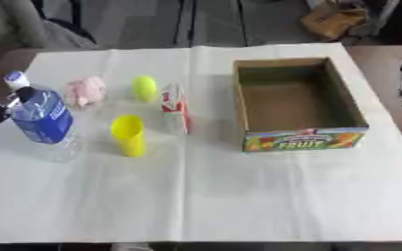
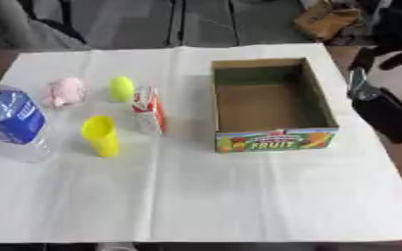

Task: Pick up objects on the table and place them in the box.

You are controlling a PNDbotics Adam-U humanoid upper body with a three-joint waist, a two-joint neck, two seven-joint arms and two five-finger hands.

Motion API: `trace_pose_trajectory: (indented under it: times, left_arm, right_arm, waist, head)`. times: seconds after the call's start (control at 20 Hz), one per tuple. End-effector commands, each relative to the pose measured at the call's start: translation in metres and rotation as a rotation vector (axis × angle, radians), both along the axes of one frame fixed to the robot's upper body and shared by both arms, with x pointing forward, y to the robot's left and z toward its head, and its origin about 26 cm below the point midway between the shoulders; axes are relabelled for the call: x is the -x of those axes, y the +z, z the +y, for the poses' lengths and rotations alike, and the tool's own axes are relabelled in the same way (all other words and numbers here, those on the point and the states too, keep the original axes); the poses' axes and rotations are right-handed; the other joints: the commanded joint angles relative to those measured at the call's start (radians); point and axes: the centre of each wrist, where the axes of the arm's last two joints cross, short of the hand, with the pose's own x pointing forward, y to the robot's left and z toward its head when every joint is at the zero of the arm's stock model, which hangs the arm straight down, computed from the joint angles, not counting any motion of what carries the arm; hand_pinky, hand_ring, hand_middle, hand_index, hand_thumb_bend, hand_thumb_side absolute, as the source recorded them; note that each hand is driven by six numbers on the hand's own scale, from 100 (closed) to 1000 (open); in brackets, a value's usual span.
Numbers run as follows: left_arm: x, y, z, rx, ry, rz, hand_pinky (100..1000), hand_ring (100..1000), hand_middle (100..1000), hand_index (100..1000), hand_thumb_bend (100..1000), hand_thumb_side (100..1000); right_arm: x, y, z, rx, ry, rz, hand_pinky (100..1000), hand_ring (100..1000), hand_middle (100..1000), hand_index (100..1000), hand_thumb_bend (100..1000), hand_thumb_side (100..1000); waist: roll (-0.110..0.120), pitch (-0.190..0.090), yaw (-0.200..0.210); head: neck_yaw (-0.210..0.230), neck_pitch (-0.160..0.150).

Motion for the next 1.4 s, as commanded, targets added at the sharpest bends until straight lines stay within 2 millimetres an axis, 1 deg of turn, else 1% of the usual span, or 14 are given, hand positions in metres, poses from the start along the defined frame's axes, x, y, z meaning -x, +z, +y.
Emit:
trace_pose_trajectory:
  times: [0.05, 0.2, 0.3, 0.35, 0.55, 0.8, 1.0, 1.05, 1.2, 1.35, 1.4]
  left_arm:
    - [-0.001, 0.023, 0.0, -0.087, -0.078, -0.013, 722, 753, 810, 960, 1000, 572]
    - [-0.001, 0.023, 0.0, -0.098, -0.157, 0.011, 729, 753, 809, 960, 1000, 593]
    - [-0.001, 0.022, 0.002, -0.094, -0.179, 0.025, 730, 753, 807, 960, 1000, 607]
    - [-0.001, 0.02, 0.003, -0.089, -0.181, 0.036, 728, 750, 803, 957, 1000, 624]
    - [-0.001, 0.013, 0.007, -0.078, -0.162, 0.071, 729, 748, 796, 954, 1000, 643]
    - [-0.003, 0.001, 0.012, -0.082, -0.113, 0.115, 722, 739, 787, 949, 1000, 659]
    - [-0.005, -0.012, 0.014, -0.076, -0.111, 0.148, 714, 730, 779, 945, 1000, 675]
    - [-0.006, -0.016, 0.013, -0.071, -0.117, 0.158, 704, 715, 767, 937, 1000, 694]
    - [-0.008, -0.027, 0.011, -0.054, -0.143, 0.179, 695, 700, 756, 930, 1000, 701]
    - [-0.01, -0.032, 0.01, -0.041, -0.154, 0.161, 663, 657, 729, 911, 1000, 692]
    - [-0.011, -0.033, 0.009, -0.037, -0.157, 0.148, 663, 657, 729, 911, 1000, 692]
  right_arm:
    - [0.002, 0.01, 0.0, 0.002, 0.014, -0.037, 545, 640, 751, 920, 100, 354]
    - [0.002, 0.01, 0.0, 0.002, 0.013, -0.037, 546, 641, 751, 920, 100, 351]
    - [0.002, 0.01, 0.0, 0.003, 0.013, -0.038, 546, 641, 751, 920, 100, 351]
    - [0.002, 0.01, 0.0, 0.003, 0.014, -0.038, 546, 641, 751, 920, 100, 352]
    - [0.002, 0.01, 0.0, 0.004, 0.013, -0.038, 547, 641, 752, 920, 100, 348]
    - [0.002, 0.01, 0.0, 0.002, 0.016, -0.038, 547, 641, 752, 920, 100, 353]
    - [0.002, 0.011, 0.0, 0.001, 0.017, -0.038, 547, 641, 752, 920, 100, 353]
    - [0.002, 0.011, 0.0, 0.001, 0.018, -0.038, 548, 641, 752, 920, 100, 353]
    - [0.002, 0.011, 0.0, -0.001, 0.021, -0.038, 548, 641, 752, 920, 100, 353]
    - [0.002, 0.011, 0.001, -0.002, 0.022, -0.039, 548, 641, 752, 920, 100, 356]
    - [0.002, 0.011, 0.001, -0.002, 0.022, -0.038, 548, 641, 752, 920, 100, 356]
  waist:
    - [0.001, -0.01, -0.002]
    - [0.001, -0.01, -0.003]
    - [0.001, -0.012, -0.003]
    - [0.002, -0.012, -0.002]
    - [0.002, -0.013, -0.002]
    - [0.002, -0.015, -0.004]
    - [0.002, -0.015, -0.006]
    - [0.001, -0.014, -0.006]
    - [-0.002, -0.014, -0.007]
    - [-0.004, -0.013, -0.008]
    - [-0.004, -0.012, -0.009]
  head:
    - [-0.002, -0.01]
    - [-0.003, -0.012]
    - [-0.003, -0.013]
    - [-0.003, -0.013]
    - [-0.004, -0.015]
    - [-0.003, -0.016]
    - [-0.004, -0.017]
    - [-0.003, -0.018]
    - [-0.002, -0.02]
    - [-0.002, -0.021]
    - [-0.001, -0.022]
